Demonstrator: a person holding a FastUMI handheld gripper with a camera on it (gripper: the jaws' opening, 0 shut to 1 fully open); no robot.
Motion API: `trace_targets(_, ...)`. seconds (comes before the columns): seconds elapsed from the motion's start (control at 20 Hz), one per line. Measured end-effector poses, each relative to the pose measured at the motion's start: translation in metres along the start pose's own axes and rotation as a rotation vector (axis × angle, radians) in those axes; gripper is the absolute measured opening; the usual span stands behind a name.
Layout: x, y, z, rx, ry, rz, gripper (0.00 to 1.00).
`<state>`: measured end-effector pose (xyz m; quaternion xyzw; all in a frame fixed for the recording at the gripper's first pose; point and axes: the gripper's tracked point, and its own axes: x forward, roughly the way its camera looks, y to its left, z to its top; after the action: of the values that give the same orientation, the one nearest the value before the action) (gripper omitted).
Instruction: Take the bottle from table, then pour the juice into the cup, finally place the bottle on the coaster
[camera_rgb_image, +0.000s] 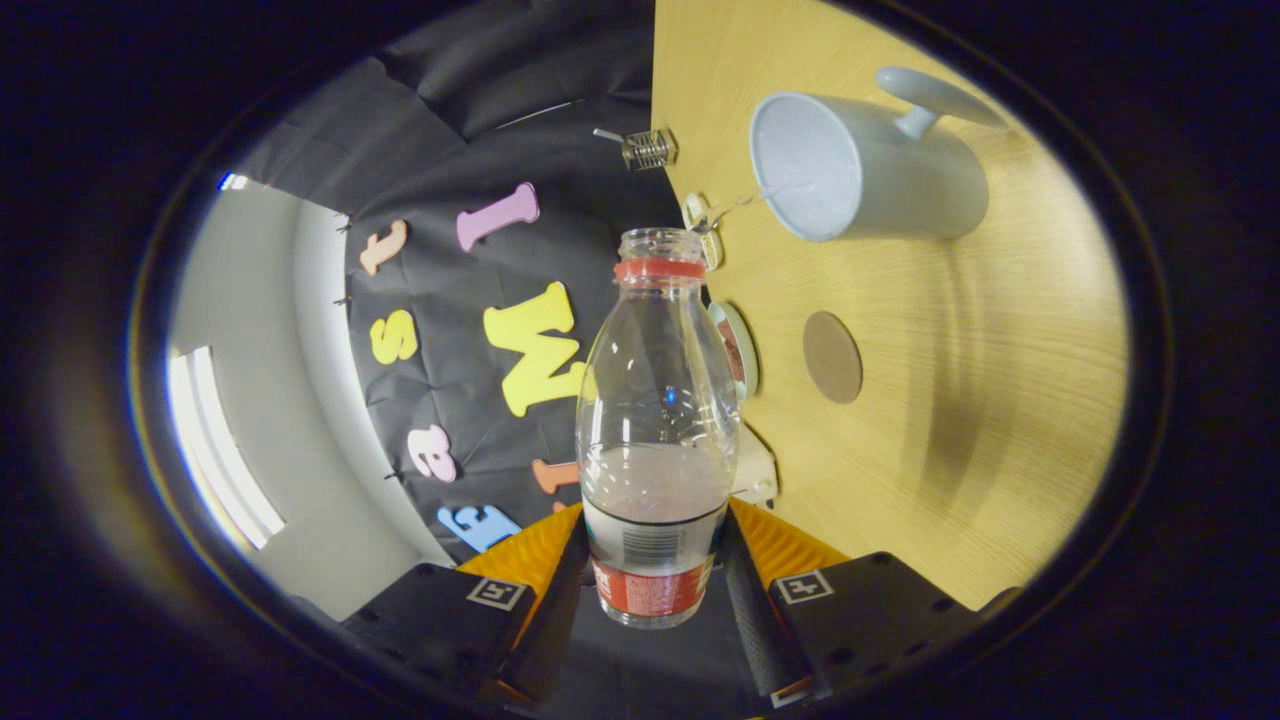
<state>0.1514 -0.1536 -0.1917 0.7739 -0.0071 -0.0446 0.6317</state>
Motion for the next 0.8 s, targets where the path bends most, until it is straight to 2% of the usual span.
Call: trace_targets(0.8,0.002,0.033,-0.005,0.132,-0.027,0.058,0.75)
